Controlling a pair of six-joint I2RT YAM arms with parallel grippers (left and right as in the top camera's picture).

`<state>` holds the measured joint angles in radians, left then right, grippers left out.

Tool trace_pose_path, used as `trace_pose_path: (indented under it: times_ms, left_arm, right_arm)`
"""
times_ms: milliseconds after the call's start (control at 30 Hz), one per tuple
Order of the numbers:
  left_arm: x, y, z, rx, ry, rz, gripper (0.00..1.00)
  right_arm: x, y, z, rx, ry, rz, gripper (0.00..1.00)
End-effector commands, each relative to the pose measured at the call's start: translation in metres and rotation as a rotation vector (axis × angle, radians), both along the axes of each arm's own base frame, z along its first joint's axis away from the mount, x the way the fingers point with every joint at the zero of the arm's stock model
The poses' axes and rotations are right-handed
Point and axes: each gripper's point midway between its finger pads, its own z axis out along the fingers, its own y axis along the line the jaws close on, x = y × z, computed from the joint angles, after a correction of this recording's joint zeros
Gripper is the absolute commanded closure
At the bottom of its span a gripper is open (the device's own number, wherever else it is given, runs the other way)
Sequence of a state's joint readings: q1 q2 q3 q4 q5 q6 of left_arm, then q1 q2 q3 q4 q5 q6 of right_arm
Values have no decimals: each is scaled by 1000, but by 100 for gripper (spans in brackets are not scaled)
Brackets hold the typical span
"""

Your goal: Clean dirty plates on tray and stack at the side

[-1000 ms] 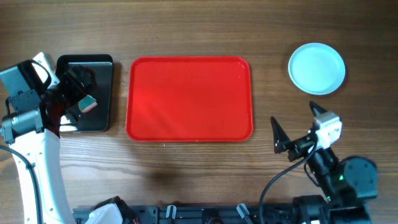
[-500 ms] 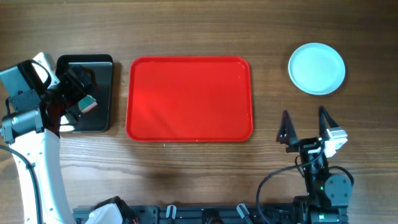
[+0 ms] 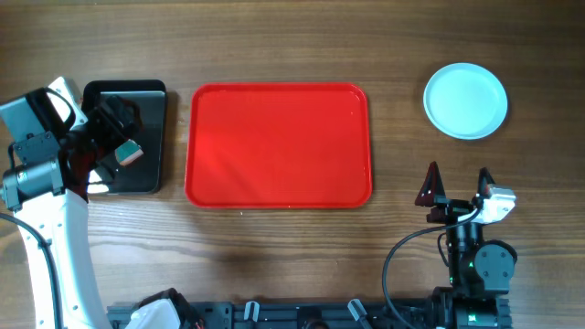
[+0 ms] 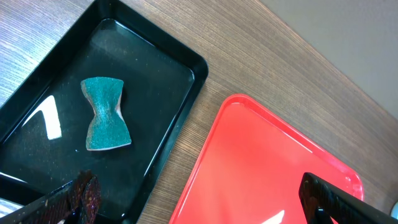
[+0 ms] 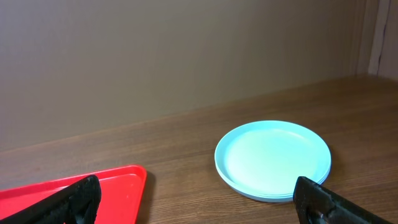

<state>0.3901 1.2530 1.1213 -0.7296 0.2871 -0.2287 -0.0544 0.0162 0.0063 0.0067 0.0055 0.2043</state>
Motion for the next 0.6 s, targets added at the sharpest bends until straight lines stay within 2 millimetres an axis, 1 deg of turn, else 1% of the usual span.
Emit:
trace_pose_path:
  times_ms: [0,333,433,500,533,567]
  left_arm:
    - [2,-2,4,-3,-13,-14,0]
    - [2,-2,4,-2,-12,-12,0]
    - [-4,9,-2,43,24,28,0]
    - [-9,3,-5,28,47,20,0]
    - [-12,-3,-8,18,54,15,0]
    - [-15,-15,-10,12,53,-6,0]
  right_arm:
    - [-1,-5,3,-14,-13,-26,0]
    - [-1,-5,3,-14,-13,-26,0]
    - [-1,-5,3,-14,-13,-26,1]
    - [-1,-5,3,-14,-13,-26,0]
    - [-1,-5,3,-14,-13,-26,0]
    - [-1,-5,3,-14,-13,-26,0]
